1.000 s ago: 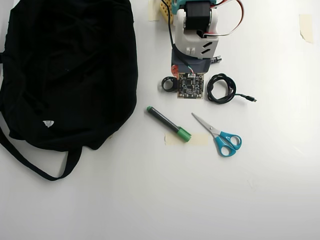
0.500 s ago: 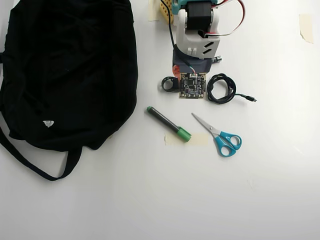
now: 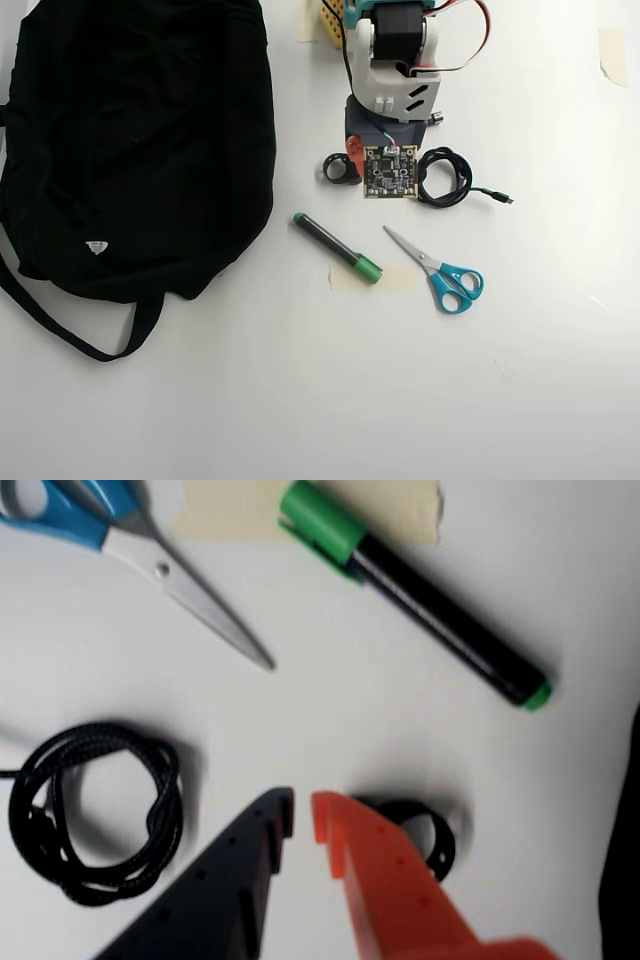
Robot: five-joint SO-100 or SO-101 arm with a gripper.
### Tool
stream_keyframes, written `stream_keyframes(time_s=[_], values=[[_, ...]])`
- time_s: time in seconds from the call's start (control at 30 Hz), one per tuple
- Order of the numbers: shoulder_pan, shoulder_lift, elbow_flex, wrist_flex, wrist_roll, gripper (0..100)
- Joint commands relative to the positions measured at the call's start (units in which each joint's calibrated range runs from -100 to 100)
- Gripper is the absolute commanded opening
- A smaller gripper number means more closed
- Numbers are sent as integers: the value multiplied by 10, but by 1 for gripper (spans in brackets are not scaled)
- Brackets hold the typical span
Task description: Put the green marker into the black bag
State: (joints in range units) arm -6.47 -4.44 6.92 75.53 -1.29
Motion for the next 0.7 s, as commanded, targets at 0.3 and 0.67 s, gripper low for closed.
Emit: stream_keyframes(time_s=[0.3,0.67], values=[[-10,-5,-26,-37,12,14],[-17,-4,-17,-36,12,22]])
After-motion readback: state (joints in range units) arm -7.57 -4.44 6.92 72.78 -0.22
